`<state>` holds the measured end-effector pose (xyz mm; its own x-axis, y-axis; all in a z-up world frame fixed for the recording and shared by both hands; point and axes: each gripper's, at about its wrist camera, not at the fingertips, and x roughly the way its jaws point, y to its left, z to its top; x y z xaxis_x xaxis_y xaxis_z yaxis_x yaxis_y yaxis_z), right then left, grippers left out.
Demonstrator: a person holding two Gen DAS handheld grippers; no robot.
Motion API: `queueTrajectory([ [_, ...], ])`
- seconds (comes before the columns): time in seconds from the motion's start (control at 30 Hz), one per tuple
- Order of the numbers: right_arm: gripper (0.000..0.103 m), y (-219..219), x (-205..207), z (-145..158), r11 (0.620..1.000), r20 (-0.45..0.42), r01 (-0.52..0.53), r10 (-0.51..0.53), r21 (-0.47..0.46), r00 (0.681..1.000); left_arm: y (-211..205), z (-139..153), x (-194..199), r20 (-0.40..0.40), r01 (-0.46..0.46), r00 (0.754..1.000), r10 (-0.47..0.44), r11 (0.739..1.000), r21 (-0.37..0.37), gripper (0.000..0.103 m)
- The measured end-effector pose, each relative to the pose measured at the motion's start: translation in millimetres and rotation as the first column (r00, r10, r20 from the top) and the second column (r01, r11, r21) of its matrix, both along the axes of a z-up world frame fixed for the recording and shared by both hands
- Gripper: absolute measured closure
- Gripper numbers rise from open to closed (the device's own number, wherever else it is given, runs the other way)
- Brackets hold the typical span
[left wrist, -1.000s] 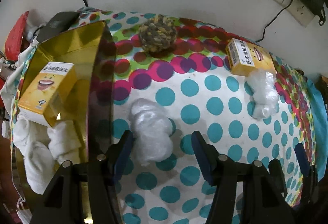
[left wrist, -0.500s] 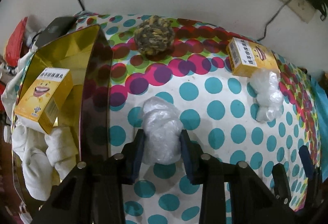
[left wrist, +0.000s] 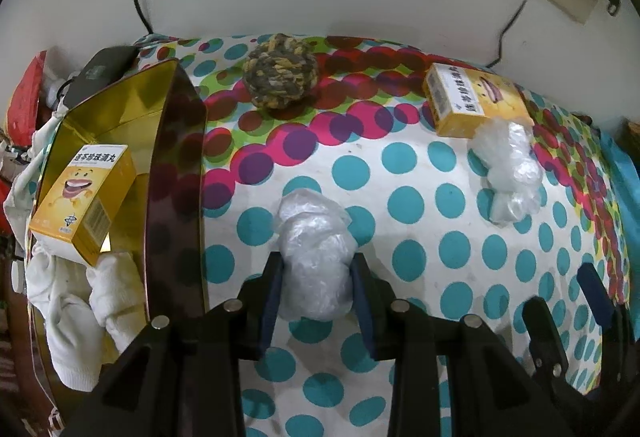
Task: Organize objects
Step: 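Carry the plastic bundle toward the tray with the left tool while the right tool grasps another plastic bundle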
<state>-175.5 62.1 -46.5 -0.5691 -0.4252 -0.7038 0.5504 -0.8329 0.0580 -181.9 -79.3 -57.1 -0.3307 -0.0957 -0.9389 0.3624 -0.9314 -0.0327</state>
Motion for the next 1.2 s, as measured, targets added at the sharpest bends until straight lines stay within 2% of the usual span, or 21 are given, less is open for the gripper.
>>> queueTrajectory([
  [0.23, 0.031, -4.1, -4.6, -3.8, 1.000, 0.027, 0.002, -0.002, 0.004, 1.000, 5.1, 13.9, 10.0, -0.037, 0.044, 0.998, -0.044, 0.999, -0.006, 0.069],
  [0.43, 0.031, -4.1, -19.4, -8.1, 0.999, 0.073, 0.030, -0.028, -0.029, 0.997, 3.8, 24.4, 18.9, -0.066, 0.067, 0.996, -0.067, 0.998, -0.008, 0.069],
  [0.73, 0.031, -23.9, -32.0, -2.6, 1.000, -0.008, 0.020, -0.020, -0.001, 1.000, -3.3, 44.0, 40.8, -0.122, 0.079, 0.989, -0.079, 0.997, -0.010, 0.069],
  [1.0, 0.031, -43.1, -45.0, -1.8, 1.000, -0.013, 0.003, -0.002, 0.030, 1.000, -14.0, 83.9, 75.7, -0.207, 0.083, 0.974, -0.089, 0.996, -0.040, 0.069],
  [1.2, 0.032, -51.5, -54.8, -3.9, 0.999, 0.003, 0.009, -0.009, 0.052, 1.000, -26.9, 100.1, 100.1, -0.230, 0.064, 0.970, -0.080, 0.995, -0.075, 0.069],
])
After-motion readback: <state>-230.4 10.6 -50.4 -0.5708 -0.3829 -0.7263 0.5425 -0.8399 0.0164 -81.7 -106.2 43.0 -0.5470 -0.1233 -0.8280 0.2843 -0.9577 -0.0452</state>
